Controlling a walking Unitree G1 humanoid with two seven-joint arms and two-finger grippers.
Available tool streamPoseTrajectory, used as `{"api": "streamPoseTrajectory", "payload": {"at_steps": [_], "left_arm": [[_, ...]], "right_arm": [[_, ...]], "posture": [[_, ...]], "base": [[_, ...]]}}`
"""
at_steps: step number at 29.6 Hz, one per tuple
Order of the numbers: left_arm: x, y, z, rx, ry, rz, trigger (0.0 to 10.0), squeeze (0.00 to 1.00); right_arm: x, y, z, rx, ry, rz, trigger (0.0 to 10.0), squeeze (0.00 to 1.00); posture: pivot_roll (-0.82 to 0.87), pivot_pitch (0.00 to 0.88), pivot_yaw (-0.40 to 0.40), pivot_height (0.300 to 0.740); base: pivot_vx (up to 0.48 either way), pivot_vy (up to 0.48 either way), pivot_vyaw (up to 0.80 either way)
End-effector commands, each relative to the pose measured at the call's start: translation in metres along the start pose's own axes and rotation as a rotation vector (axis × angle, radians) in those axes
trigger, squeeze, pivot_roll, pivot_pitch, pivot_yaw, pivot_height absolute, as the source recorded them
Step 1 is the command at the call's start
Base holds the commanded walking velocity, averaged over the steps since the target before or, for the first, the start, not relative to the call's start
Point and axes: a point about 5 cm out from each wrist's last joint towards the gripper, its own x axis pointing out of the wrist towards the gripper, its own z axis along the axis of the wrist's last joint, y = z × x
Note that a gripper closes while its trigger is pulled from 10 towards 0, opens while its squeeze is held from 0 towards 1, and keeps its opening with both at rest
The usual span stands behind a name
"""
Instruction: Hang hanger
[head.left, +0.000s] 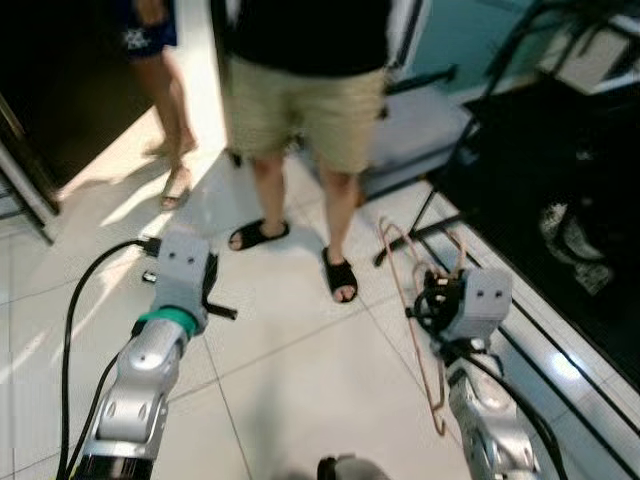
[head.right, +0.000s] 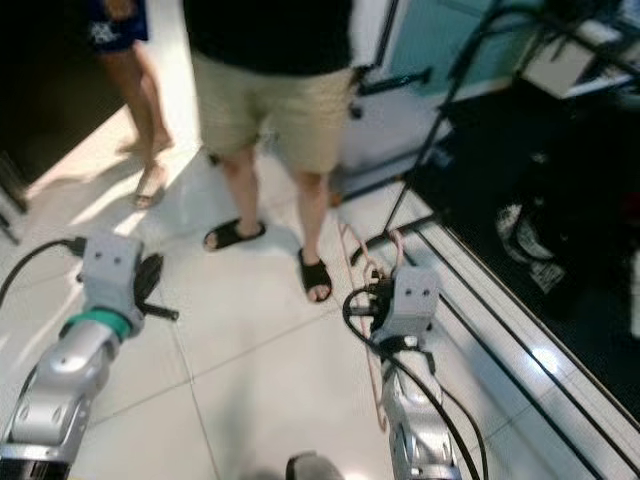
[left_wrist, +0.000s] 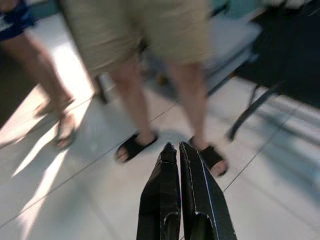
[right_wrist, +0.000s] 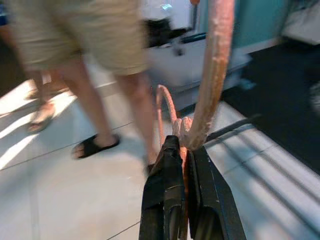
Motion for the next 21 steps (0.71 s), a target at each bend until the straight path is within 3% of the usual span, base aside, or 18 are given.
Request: {"api": "streamPoseTrajectory", "payload": {"at_steps": [1,14,21], "left_arm": [[0.001,-0.001,0.003,0.005,-0.012,-0.009,10.0,0.00],[0.009,-0.006,0.019,-0.006,-0.074,-0.046,10.0,0.00],[0.013,-0.012,0.035,-0.035,-0.129,-0.079,10.0,0.00]], "right_arm": [[0.001,0.002,0.002,0.005,-0.012,-0.005,10.0,0.00],[0.004,0.004,0.013,0.015,-0.060,-0.008,10.0,0.00],[0.007,0.006,0.031,0.031,-0.128,-0.018,10.0,0.00]], "posture": [[-0.02,0.016,0.015,0.740],[-0.03,0.018,0.025,0.740],[-0.05,0.019,0.039,0.740]], "base": [[0.000,0.000,-0.80],[0.000,0.000,-0.80],[0.000,0.000,-0.80]]}}
